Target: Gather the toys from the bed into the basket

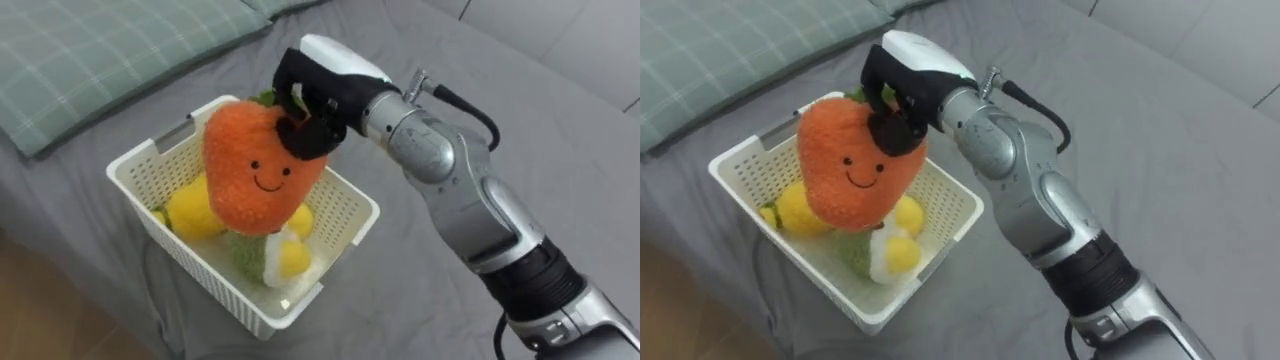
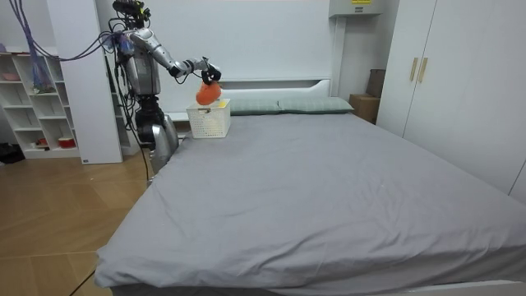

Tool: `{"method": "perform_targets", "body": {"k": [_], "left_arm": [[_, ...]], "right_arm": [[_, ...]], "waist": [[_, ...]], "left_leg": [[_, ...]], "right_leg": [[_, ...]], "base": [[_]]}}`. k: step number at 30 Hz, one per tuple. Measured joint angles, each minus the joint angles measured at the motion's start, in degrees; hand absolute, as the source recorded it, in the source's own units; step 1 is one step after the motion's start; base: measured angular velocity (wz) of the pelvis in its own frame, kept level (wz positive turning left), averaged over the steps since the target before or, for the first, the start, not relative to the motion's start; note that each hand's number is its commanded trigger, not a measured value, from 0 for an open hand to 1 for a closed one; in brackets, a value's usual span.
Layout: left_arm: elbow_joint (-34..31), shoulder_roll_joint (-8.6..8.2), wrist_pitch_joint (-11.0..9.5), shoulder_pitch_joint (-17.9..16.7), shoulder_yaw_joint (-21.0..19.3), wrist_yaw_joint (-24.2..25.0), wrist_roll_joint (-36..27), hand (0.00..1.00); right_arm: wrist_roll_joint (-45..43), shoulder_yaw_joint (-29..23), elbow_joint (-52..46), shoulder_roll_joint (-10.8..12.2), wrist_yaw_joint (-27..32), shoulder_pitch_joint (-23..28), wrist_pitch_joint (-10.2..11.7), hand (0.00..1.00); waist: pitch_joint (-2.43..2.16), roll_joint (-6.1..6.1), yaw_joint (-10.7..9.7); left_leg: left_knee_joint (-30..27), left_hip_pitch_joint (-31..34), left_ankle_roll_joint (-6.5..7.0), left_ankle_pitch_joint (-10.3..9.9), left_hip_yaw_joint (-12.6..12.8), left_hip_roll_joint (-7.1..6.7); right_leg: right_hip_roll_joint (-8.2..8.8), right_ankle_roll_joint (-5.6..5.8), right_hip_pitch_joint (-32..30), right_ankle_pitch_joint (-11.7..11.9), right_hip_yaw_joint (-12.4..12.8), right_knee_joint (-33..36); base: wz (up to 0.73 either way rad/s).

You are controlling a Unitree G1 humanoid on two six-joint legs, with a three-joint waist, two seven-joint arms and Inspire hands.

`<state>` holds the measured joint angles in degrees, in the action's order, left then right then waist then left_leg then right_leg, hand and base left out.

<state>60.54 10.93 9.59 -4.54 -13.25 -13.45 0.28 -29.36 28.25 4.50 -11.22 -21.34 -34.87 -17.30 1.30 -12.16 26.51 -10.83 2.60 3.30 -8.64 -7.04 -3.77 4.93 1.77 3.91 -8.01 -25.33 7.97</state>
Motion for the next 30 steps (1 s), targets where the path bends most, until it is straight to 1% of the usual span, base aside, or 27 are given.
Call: {"method": "perform_targets", "body": {"k": [3, 4, 5, 7, 12, 15, 18, 22, 24, 26, 27, 29, 30], "left_arm": [[-0.48, 0.10, 0.32, 0.03, 0.18, -0.59, 0.45, 0.00], [-0.30, 0.10, 0.32, 0.00, 0.19, -1.04, 0.73, 0.00], [-0.15, 0.10, 0.36, -0.12, 0.18, -1.14, 1.81, 0.00], [-0.13, 0.12, 0.43, -0.61, 0.18, -1.31, 2.75, 0.00], [-0.05, 0.12, 1.24, -1.32, 0.26, -1.39, 2.87, 0.00], [-0.07, 0.04, 1.55, -1.60, 1.51, -1.28, 3.86, 0.00], [-0.10, -0.09, 1.62, -2.11, 2.50, -1.30, 4.00, 0.00], [0.38, -0.59, 1.56, -2.71, 2.70, -1.39, 4.42, 0.00], [0.46, -0.87, 1.56, -2.99, 2.69, -1.56, 4.39, 0.00], [0.63, -1.02, 1.55, -3.83, 2.75, -2.27, 4.32, 0.00], [0.73, -1.02, 1.55, -3.89, 2.74, -2.39, 4.31, 0.00], [0.95, -1.00, 1.47, -3.70, 2.84, -2.93, 4.24, 0.00], [0.97, -1.00, 1.35, -3.71, 2.88, -3.11, 4.15, 0.00]], "right_arm": [[-0.14, 0.26, 2.57, 0.00, 0.82, 0.29, 0.17, 0.00], [-0.14, 0.44, 3.96, 0.00, 0.83, 0.35, 0.39, 0.00], [-0.20, 0.45, 5.24, -0.01, 0.83, 0.50, 0.34, 0.00], [-0.23, 0.45, 6.79, -0.17, 0.84, 0.72, 0.30, 0.00], [-0.40, 0.44, 9.04, -0.48, 1.59, 1.39, 0.32, 0.00], [-0.59, 0.43, 9.04, -0.65, 2.06, 2.15, 0.39, 0.00], [-0.75, 0.30, 9.04, -0.99, 3.07, 3.42, 1.06, 0.00], [-0.76, -0.67, 8.84, -2.08, 3.06, 5.99, 1.88, 0.00], [-0.77, -0.90, 8.59, -2.90, 3.07, 6.81, 2.38, 0.00], [-0.47, -1.20, 8.44, -3.67, 3.32, 7.34, 2.91, 0.00], [-0.30, -1.49, 8.27, -3.78, 3.56, 7.47, 3.00, 0.00], [-0.12, -1.97, 8.25, -4.35, 5.24, 7.50, 3.77, 0.00], [-0.09, -1.97, 8.26, -4.64, 5.65, 7.53, 4.00, 0.00]], "waist": [[0.07, 0.06, 0.55], [0.16, 0.18, 0.63], [0.19, 0.22, 0.74], [0.22, 0.26, 0.71], [0.35, 0.46, 0.43], [0.65, 0.86, 0.22], [0.88, 1.27, 0.17], [0.80, 1.49, 0.11], [0.54, 1.27, 0.07], [0.42, 1.45, -1.22], [0.42, 1.49, -1.44], [0.37, 1.57, -2.80], [0.36, 1.56, -2.85]], "left_leg": [[-0.85, 0.56, 0.13, 0.09, -0.74, -0.31], [-0.86, 0.66, 0.14, 0.10, -0.92, -0.40], [-0.87, 0.66, 0.17, 0.14, -0.92, -0.45], [-0.88, 0.65, 0.17, 0.14, -0.94, -0.48], [-0.88, 0.75, 0.15, 0.14, -1.04, -0.52], [-0.88, 0.94, 0.16, 0.13, -1.18, -0.59], [-0.85, 0.81, 0.17, 0.13, -1.05, -0.58], [-0.83, 1.22, 0.20, 0.15, -0.25, -0.41], [-0.87, 1.20, 0.22, 0.19, 0.49, -0.23], [-0.83, 1.03, 0.22, 0.19, 0.71, -0.14], [-0.81, 1.03, 0.22, 0.19, 0.78, -0.11], [-0.75, 0.91, 0.19, 0.20, 1.12, 0.05], [-0.61, 0.72, 0.19, 0.20, 1.58, 0.16]], "right_leg": [[0.07, 0.04, 0.08, 0.03, -0.11, -0.03], [0.10, 0.05, 0.20, 0.03, -0.11, -0.03], [0.11, 0.05, 0.22, 0.03, -0.02, -0.03], [0.14, 0.05, 0.28, 0.02, -0.04, -0.03], [0.14, 0.07, 0.33, 0.01, -0.07, -0.02], [0.18, 0.11, 0.33, -0.02, -0.19, -0.03], [0.20, 0.11, 0.13, -0.01, -0.20, -0.10], [0.16, 0.11, -0.70, -0.01, 0.66, -0.05], [0.08, 0.09, -1.03, 0.00, 1.37, -0.04], [0.01, 0.09, -0.94, 0.00, 1.54, -0.05], [-0.02, 0.09, -0.94, 0.00, 1.59, -0.08], [-0.09, 0.08, -0.97, 0.00, 1.78, -0.12], [-0.11, 0.06, -0.98, 0.01, 2.07, -0.12]], "base": [[0.15], [0.06], [0.04], [0.00], [0.00], [0.00], [-0.02], [-0.10], [-0.16], [-0.05], [0.00], [-0.05], [-0.19]]}}
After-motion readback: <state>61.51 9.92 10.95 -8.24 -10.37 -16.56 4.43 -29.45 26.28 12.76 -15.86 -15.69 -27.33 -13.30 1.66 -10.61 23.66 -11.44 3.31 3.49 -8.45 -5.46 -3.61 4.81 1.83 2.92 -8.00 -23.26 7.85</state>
